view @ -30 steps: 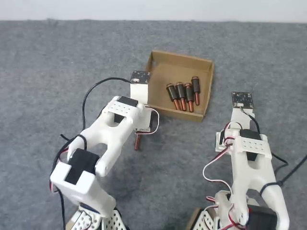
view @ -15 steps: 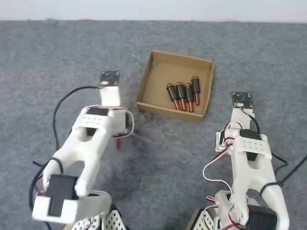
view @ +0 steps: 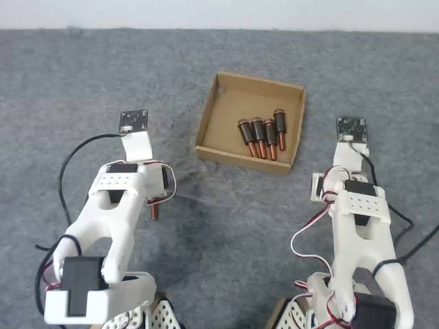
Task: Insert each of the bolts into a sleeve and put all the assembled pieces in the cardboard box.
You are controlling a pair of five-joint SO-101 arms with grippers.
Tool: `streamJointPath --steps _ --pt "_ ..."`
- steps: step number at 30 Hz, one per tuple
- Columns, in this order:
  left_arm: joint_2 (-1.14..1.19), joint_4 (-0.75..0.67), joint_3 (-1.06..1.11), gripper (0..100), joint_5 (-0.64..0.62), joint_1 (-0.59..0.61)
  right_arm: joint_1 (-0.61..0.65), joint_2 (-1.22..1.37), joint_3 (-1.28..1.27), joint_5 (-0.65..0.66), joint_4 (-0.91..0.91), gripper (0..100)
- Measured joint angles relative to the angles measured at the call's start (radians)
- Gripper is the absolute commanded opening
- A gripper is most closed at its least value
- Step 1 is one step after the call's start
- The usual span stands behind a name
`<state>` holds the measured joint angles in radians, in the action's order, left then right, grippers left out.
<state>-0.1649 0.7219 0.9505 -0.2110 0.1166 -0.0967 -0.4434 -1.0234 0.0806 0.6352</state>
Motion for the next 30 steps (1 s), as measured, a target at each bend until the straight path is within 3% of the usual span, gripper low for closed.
streamJointPath --steps 14,24,30 --pt "0.000 -0.021 0.008 1 0.000 0.000 0.057 0.117 0.000 0.000 -0.466 0.8" --pt "0.000 -0.021 0.008 1 0.000 0.000 0.126 0.391 0.000 0.000 -1.175 0.8" --pt "0.000 -0.021 0.008 1 0.000 0.000 0.224 0.509 0.002 0.000 -1.481 0.9"
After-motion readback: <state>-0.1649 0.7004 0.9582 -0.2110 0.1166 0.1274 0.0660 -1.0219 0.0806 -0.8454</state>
